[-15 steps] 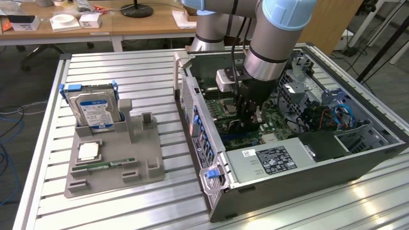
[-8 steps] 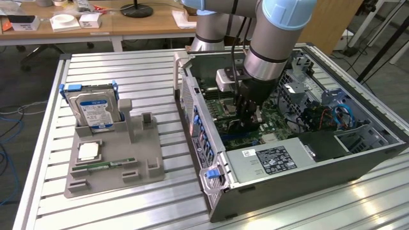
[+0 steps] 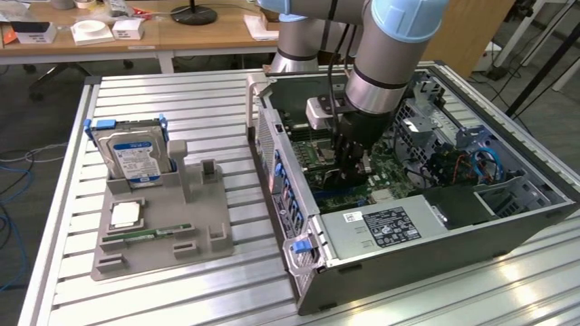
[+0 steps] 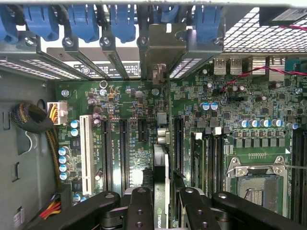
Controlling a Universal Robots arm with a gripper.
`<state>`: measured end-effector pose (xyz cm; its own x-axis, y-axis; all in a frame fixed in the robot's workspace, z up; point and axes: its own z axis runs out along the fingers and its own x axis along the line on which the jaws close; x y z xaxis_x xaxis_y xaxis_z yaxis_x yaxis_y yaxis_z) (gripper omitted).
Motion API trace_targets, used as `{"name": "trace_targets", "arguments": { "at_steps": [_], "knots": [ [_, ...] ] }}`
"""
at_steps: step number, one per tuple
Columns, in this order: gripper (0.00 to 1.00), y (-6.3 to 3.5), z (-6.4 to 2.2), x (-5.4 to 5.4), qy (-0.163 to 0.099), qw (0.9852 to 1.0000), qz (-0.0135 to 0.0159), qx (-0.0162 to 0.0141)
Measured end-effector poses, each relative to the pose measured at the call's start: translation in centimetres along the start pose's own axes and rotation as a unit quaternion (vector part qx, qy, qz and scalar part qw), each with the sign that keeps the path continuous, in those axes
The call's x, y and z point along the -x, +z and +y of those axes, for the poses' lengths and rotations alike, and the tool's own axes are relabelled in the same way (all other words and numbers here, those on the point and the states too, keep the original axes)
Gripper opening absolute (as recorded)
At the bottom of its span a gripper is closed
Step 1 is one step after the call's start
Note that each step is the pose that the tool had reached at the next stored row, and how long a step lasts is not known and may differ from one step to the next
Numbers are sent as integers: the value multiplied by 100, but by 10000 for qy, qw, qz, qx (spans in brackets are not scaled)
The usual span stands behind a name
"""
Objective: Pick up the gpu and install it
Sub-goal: 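Insert the gpu into the slot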
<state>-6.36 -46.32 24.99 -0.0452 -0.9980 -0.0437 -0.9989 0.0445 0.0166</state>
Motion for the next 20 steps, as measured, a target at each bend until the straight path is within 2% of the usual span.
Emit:
{"name": "trace_targets", "arguments": {
  "at_steps": [20],
  "knots": [
    [26, 6, -31, -34, 6, 10000, 1, 0]
  ]
}}
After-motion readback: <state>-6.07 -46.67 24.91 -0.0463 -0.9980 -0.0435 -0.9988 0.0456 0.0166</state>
